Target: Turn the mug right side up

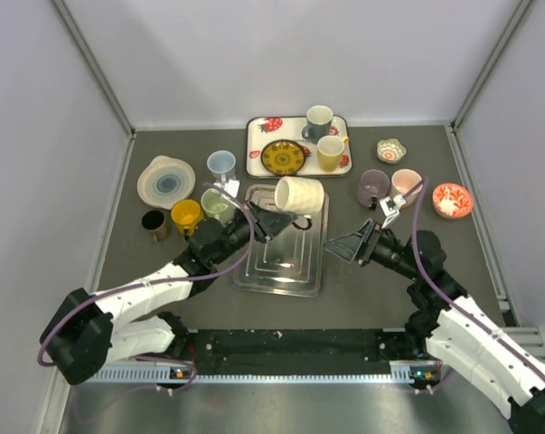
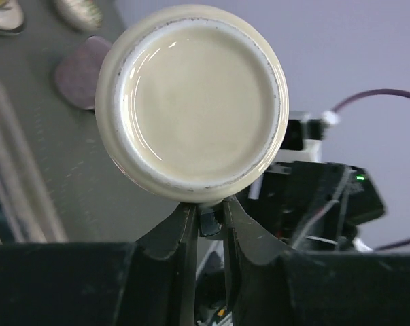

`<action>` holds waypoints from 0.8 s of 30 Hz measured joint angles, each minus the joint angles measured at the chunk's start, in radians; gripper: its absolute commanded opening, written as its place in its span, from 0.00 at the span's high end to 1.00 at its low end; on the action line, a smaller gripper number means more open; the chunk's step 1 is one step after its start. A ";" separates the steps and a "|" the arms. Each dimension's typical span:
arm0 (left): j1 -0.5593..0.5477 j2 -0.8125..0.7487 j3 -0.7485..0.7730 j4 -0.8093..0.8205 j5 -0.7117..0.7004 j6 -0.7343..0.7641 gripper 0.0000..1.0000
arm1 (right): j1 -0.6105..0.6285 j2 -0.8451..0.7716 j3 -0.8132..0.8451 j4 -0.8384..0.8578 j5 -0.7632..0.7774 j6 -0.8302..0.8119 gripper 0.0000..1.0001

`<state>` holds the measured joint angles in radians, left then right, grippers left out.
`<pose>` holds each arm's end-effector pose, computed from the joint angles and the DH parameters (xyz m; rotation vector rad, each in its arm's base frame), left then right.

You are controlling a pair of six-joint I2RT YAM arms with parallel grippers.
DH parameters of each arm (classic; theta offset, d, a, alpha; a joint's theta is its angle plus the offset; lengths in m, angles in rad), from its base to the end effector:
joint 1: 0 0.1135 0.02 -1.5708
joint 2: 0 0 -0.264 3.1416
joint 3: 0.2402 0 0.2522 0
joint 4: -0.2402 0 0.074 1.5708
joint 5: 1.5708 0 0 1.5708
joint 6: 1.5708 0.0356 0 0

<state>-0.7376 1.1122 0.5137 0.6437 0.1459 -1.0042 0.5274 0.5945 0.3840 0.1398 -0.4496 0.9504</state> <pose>0.1804 -0.1709 0.2667 -0.0984 1.7248 -1.4597 0.1298 0.0935 0.2614 0.0030 1.8610 1.4497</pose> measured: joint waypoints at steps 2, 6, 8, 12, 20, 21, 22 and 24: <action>0.000 0.002 -0.021 0.125 0.025 -0.043 1.00 | 0.000 0.023 -0.032 0.117 -0.034 0.062 0.28; 0.000 0.019 -0.031 0.313 0.080 -0.121 1.00 | 0.000 0.101 -0.063 0.341 -0.081 0.174 0.28; -0.003 0.026 -0.031 0.360 0.098 -0.144 1.00 | 0.000 0.134 -0.063 0.420 -0.095 0.206 0.28; -0.008 0.029 -0.031 0.404 0.130 -0.179 1.00 | 0.000 0.186 -0.060 0.545 -0.113 0.249 0.30; -0.013 0.031 -0.032 0.409 0.169 -0.210 1.00 | 0.000 0.266 0.006 0.639 -0.142 0.276 0.33; -0.016 0.034 -0.032 0.410 0.174 -0.213 1.00 | 0.000 0.272 0.017 0.643 -0.145 0.276 0.34; -0.018 0.039 -0.032 0.410 0.179 -0.215 1.00 | 0.000 0.277 0.024 0.644 -0.148 0.275 0.36; -0.024 0.054 -0.031 0.417 0.182 -0.225 1.00 | 0.000 0.292 0.037 0.644 -0.159 0.274 0.37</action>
<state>-0.7620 1.1664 0.4824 1.0611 0.3279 -1.2293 0.5274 0.8864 0.4213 0.7841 -0.6083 1.2240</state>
